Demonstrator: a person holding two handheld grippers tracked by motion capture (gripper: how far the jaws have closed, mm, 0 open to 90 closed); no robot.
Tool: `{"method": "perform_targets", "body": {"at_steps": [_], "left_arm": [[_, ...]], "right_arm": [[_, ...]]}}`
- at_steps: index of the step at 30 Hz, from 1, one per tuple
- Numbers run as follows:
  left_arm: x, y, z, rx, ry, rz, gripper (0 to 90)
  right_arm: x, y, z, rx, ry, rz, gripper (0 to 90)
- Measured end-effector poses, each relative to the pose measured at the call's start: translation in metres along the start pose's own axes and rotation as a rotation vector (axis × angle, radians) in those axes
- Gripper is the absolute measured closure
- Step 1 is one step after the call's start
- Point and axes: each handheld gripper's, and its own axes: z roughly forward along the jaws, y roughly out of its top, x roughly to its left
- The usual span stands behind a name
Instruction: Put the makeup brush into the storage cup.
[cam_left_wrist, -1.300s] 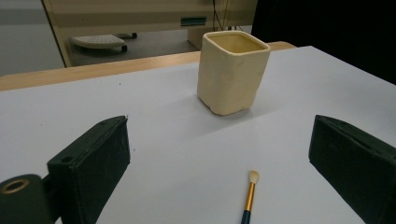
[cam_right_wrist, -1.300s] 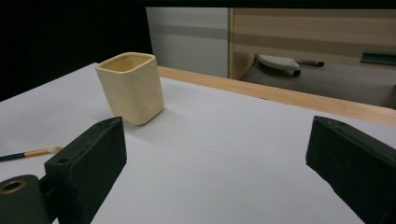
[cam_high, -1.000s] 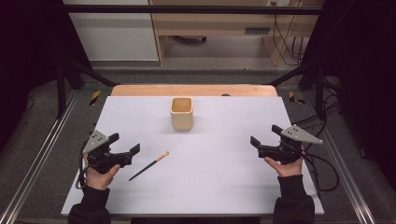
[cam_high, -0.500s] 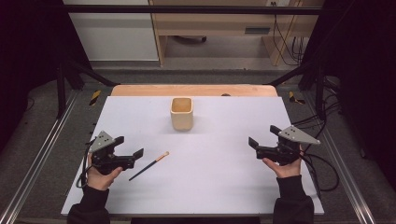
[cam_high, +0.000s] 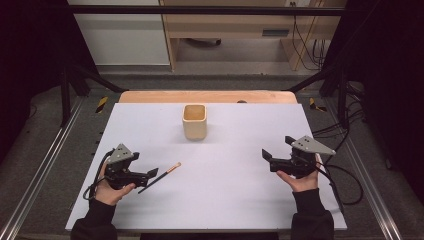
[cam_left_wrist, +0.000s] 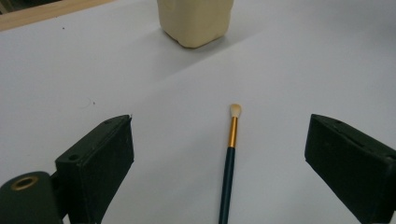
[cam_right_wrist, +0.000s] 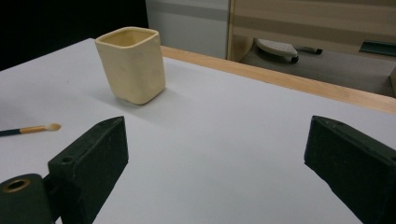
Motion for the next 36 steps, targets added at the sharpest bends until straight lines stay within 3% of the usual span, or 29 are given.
{"method": "perform_targets", "body": {"at_steps": [7,17,26,36], "left_arm": [[-0.005,-0.003,0.012,0.095,0.014,0.063,10.1],[-0.011,-0.006,0.025,0.191,0.023,0.130,17.5],[-0.013,-0.013,0.037,0.265,-0.003,0.158,31.0],[-0.016,-0.018,0.046,0.313,-0.024,0.156,48.3]], "right_arm": [[0.001,-0.001,0.003,0.021,0.002,-0.006,6.7],[0.003,-0.003,0.005,0.042,0.005,-0.012,6.8],[0.004,-0.003,0.007,0.052,0.005,-0.012,6.7],[0.004,-0.005,0.009,0.072,0.003,-0.022,6.3]]}}
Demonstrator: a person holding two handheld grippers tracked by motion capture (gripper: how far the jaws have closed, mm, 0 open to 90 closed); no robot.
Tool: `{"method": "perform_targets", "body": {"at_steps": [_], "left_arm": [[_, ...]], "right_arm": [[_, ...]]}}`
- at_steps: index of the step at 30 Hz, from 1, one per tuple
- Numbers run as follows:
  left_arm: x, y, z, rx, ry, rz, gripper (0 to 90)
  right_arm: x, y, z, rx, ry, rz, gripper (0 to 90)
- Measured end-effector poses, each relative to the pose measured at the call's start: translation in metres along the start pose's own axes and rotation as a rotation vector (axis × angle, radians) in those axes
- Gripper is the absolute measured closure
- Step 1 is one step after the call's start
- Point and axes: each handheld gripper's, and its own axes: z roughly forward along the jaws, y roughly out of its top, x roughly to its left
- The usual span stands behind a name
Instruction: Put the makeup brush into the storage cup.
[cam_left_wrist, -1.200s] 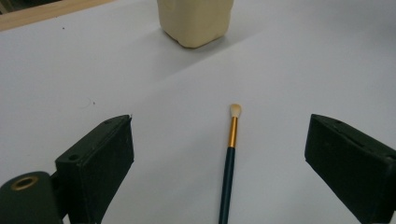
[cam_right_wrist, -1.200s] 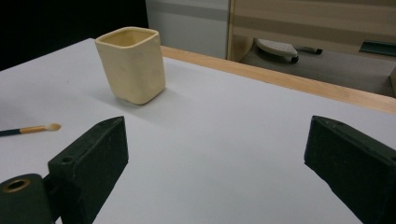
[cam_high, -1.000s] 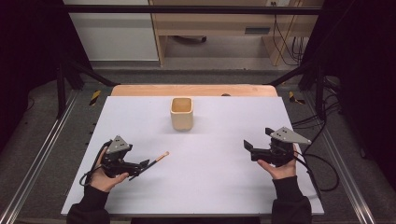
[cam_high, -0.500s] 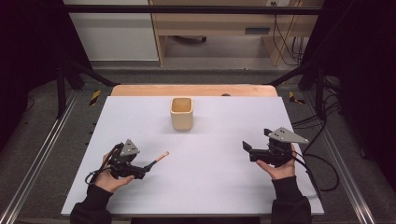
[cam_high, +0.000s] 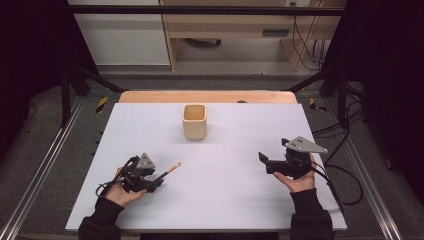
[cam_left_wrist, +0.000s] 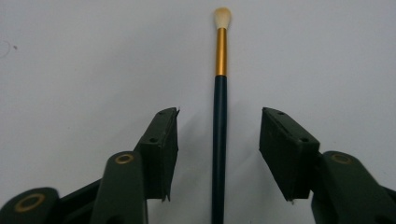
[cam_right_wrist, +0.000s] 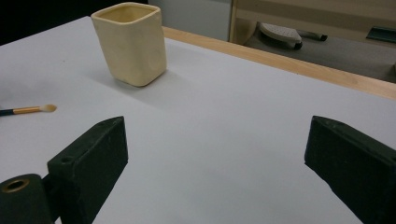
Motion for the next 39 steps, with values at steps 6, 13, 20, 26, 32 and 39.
{"method": "perform_targets", "body": {"at_steps": [6,13,20,26,32,39], "left_arm": [[-0.0014,-0.0003,0.0019,0.024,-0.005,0.010,58.6],[-0.0023,0.0001,0.0023,0.040,-0.009,0.010,70.6],[-0.0021,0.0003,0.0023,0.045,-0.008,-0.005,78.7],[-0.0020,0.0009,0.0024,0.051,-0.014,-0.019,82.3],[-0.0044,0.0030,0.0031,0.060,0.005,-0.048,82.5],[-0.0036,0.0054,0.0019,0.047,0.009,-0.078,78.6]], "right_arm": [[-0.0005,0.0003,-0.0001,-0.005,0.000,0.001,6.3],[0.0002,-0.0003,0.0007,0.001,0.002,-0.002,6.3],[0.0005,-0.0008,0.0021,0.006,0.002,-0.007,6.3],[0.0013,-0.0017,0.0036,0.017,0.001,-0.011,6.3],[0.0013,-0.0016,0.0034,0.017,0.001,-0.011,6.4],[0.0001,-0.0008,0.0010,0.012,0.001,-0.008,6.5]]}}
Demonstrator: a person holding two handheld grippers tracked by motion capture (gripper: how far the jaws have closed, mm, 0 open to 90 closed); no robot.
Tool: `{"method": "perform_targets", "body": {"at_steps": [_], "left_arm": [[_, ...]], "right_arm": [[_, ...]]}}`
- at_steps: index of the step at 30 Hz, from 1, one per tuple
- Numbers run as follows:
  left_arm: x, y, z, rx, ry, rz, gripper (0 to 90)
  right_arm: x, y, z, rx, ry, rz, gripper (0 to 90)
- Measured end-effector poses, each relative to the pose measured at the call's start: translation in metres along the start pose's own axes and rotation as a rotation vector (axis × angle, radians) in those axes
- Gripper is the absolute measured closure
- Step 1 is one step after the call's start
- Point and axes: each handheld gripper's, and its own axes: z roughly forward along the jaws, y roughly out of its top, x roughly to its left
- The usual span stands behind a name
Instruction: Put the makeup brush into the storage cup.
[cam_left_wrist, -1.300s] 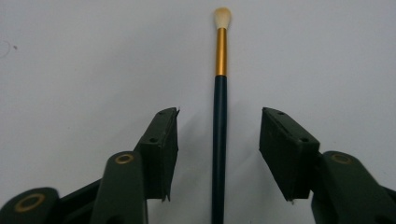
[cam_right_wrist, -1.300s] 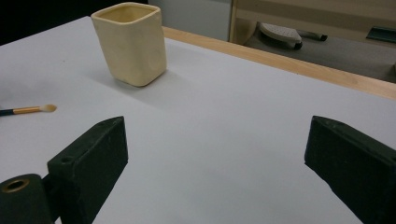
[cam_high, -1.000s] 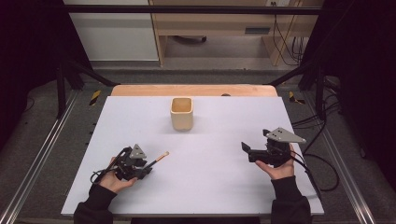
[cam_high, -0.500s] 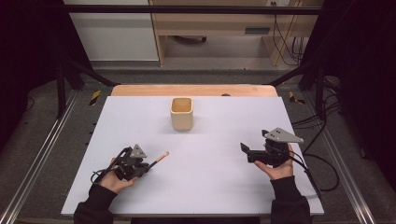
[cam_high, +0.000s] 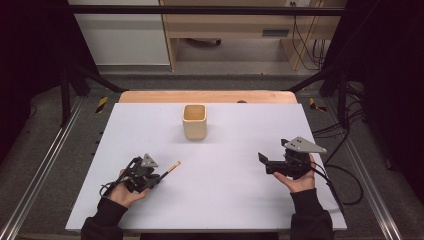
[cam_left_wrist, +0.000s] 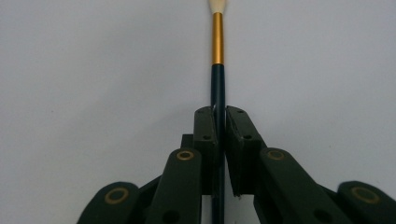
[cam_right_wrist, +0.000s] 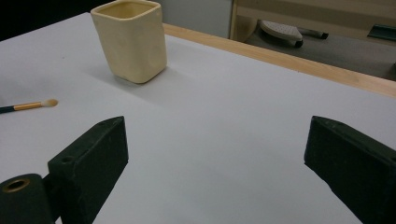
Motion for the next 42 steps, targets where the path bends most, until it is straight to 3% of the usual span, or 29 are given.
{"method": "perform_targets", "body": {"at_steps": [7,12,15,18,24,42], "left_arm": [[0.005,0.007,-0.009,-0.027,-0.004,0.004,65.7],[0.005,0.015,-0.008,0.004,-0.023,0.036,59.9],[0.005,0.023,-0.004,0.043,-0.022,0.084,58.7],[0.005,0.029,0.000,0.078,-0.025,0.114,59.8],[0.005,0.031,0.008,0.121,-0.033,0.128,65.1],[0.004,0.030,0.013,0.156,-0.036,0.088,81.5]], "right_arm": [[0.000,0.000,0.001,-0.002,0.003,0.001,6.5],[-0.001,0.001,-0.002,-0.010,0.003,0.004,6.4],[-0.001,0.001,-0.002,-0.012,0.005,0.007,6.5],[-0.001,0.001,-0.002,-0.004,0.008,0.006,6.7],[-0.002,0.001,-0.002,-0.001,0.014,0.006,6.9],[-0.002,0.001,-0.002,0.004,0.022,0.015,6.8]]}}
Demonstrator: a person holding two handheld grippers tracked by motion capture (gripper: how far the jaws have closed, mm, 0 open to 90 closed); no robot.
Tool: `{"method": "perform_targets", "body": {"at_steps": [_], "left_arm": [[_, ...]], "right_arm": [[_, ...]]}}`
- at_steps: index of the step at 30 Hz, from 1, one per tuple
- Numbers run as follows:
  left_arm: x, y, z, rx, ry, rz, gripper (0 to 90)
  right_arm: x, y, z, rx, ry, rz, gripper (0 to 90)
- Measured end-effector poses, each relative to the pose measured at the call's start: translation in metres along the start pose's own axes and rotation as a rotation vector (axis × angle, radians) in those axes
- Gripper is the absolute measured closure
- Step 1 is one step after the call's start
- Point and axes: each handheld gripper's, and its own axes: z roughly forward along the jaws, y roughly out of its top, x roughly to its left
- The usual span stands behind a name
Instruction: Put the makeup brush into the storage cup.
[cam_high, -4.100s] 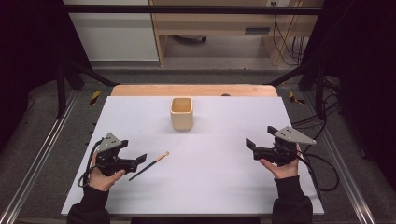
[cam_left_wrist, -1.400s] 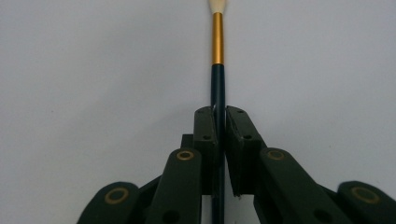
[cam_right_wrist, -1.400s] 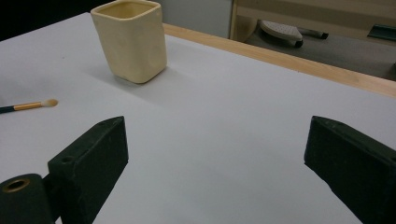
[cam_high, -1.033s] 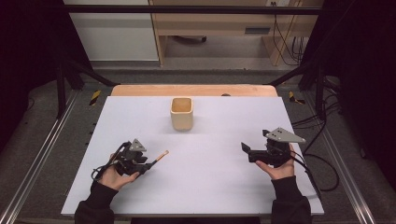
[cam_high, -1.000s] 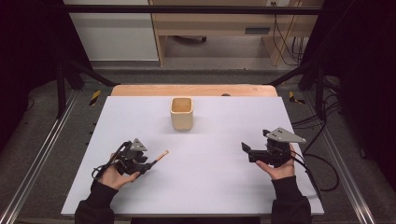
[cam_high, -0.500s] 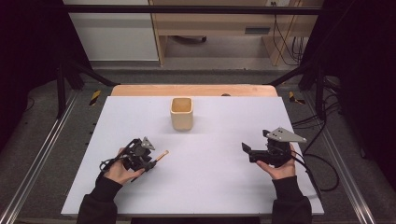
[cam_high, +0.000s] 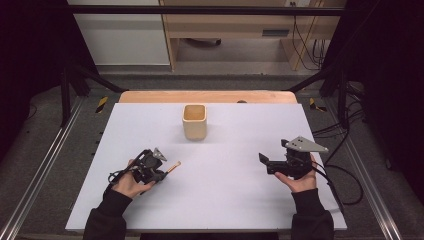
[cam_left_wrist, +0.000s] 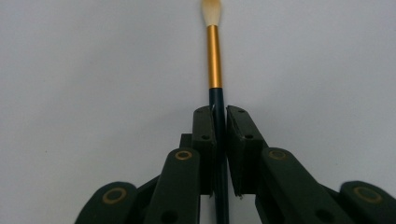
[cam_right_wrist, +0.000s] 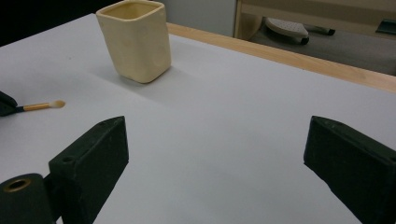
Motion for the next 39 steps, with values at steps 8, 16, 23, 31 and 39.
{"method": "perform_targets", "body": {"at_steps": [8,16,23,31,39], "left_arm": [[-0.001,0.000,0.000,0.003,0.006,-0.013,82.3],[-0.002,-0.002,-0.001,-0.018,0.007,-0.021,82.4],[-0.003,-0.003,-0.011,-0.072,0.002,-0.023,82.5],[-0.008,-0.003,-0.022,-0.154,0.012,-0.032,82.5],[-0.009,-0.005,-0.033,-0.245,0.023,-0.061,82.5]], "right_arm": [[0.001,-0.001,0.002,0.010,0.002,-0.005,6.6],[0.001,-0.001,0.003,0.014,0.006,-0.005,6.7],[0.002,-0.002,0.005,0.020,0.006,-0.005,6.7],[0.002,-0.002,0.005,0.023,0.008,-0.012,6.6],[0.003,-0.002,0.005,0.023,0.008,-0.010,6.4]]}}
